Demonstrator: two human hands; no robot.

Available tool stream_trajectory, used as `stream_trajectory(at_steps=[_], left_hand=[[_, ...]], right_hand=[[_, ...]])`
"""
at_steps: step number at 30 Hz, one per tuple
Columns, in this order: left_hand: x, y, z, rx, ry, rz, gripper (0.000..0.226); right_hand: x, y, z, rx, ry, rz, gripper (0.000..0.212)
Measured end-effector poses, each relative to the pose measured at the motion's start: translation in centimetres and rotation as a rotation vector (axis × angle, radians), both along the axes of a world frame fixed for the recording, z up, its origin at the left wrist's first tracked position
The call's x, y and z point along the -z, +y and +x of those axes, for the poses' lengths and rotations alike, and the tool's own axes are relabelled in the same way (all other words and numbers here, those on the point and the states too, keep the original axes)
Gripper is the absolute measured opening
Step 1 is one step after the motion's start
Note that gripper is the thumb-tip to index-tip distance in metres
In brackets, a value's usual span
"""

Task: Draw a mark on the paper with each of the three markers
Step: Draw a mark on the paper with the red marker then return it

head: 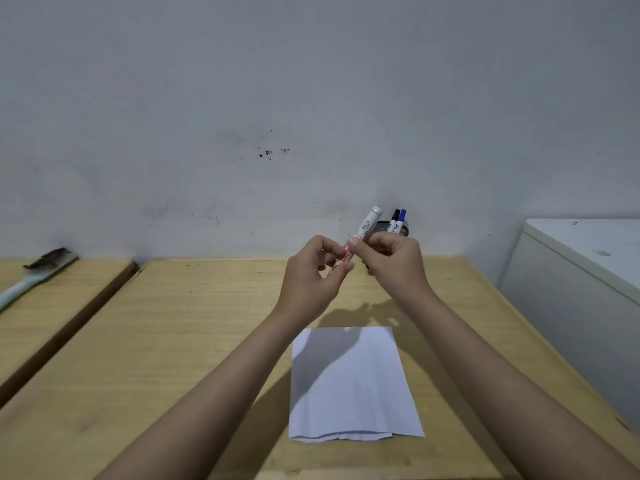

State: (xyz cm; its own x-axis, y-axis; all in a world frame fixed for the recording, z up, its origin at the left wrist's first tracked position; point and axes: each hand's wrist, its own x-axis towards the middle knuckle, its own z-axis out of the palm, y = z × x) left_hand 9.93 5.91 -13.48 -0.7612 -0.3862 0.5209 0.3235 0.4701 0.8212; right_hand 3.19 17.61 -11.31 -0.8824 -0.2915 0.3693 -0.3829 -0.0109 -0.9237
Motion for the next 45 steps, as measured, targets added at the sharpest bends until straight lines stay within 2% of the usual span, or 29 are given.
stream_trajectory(at_steps=[2,5,9,12,16,21,26,30,35,40,43,45], left_hand=[[0.0,-0.4,0.8,-0.010,-0.003,0.008,0.021],[0.7,-1.3,2.2,-0.057,-0.048,0.054,0.031],[1.0,-1.7,3.4,-0.137,-0.084,0.104,0.016],[0.8,-1.8,3.9,-0.170,-0.053,0.100,0.009],[0.8,-2.1,4.4,-0.133,-0.063,0.094,0.005],[1.1,-3.9,5.0,0.018,-0.211,0.271,0.008],[3.4,-6.9,4.6,-0.094,-0.355,0.176,0.011],[4.8,-8.7,3.5,-0.213,-0.547,-0.011,0.017],[5.4,-9.6,2.3,-0.198,-0.716,-0.129,0.011],[5.6,-10.2,1.6,-0.165,-0.772,-0.115,0.014],[5.9,-10.2,2.2,-0.187,-0.755,-0.015,0.035],[6.2,-10.0,2.9,-0.219,-0.691,0.047,0.040]], right_hand=[[-0.2,-0.5,0.5,0.010,-0.011,-0.038,0.019],[-0.7,-0.7,1.0,0.046,-0.046,-0.095,0.017],[-0.6,-1.3,1.6,0.017,-0.076,-0.152,0.017],[0.0,-2.2,2.5,-0.052,-0.076,-0.090,0.017],[0.7,-3.1,2.9,-0.142,-0.079,-0.044,0.019],[0.3,-3.1,2.1,-0.105,-0.138,-0.121,0.016],[1.2,-2.4,1.5,-0.050,-0.207,-0.163,0.015],[3.2,-1.9,1.8,-0.051,-0.237,-0.114,0.015],[4.8,-1.5,2.4,-0.049,-0.239,-0.065,0.012],[5.6,-1.8,2.9,-0.080,-0.274,-0.081,0.009],[6.2,-2.4,3.0,-0.084,-0.329,-0.130,0.011],[6.6,-2.8,3.1,-0.096,-0.374,-0.144,0.013]])
